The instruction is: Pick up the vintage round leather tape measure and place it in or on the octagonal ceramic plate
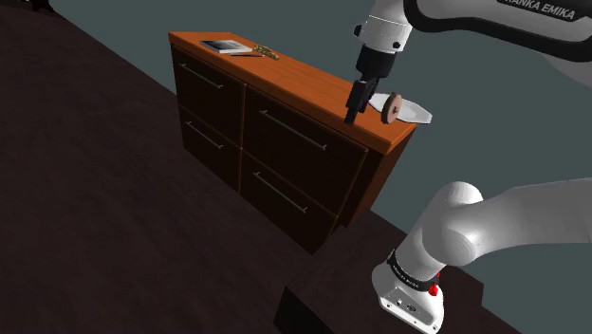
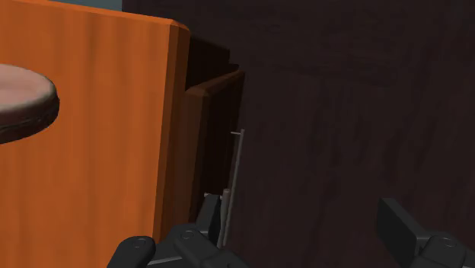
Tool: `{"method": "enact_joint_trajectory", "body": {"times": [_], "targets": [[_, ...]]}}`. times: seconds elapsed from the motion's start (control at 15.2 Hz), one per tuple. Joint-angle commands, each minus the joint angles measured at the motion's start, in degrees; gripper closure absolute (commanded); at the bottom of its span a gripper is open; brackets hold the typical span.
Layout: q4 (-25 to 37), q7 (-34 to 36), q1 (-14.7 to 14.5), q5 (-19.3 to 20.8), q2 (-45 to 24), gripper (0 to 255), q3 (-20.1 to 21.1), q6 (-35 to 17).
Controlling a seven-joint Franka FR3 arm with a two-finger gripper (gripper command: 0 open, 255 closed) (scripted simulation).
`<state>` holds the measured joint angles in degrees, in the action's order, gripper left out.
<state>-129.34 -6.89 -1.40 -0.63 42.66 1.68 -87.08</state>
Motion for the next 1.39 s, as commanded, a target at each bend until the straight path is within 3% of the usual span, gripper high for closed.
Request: {"method": "enact_joint_trajectory", "body": {"times": [0.0, 0.46, 0.92, 1.32], "targets": [[0.00, 0.00, 0.00, 0.00, 0.00, 0, 0.00, 0.00], [4.51, -34.29, -7.43, 5.98, 2.38, 0, -16.27, 7.75], [17.31, -68.14, -17.72, 11.31, -4.89, 0, -32.92, 14.63], [10.73, -67.33, -16.88, 12.11, -2.23, 0, -32.69, 10.68]]}}
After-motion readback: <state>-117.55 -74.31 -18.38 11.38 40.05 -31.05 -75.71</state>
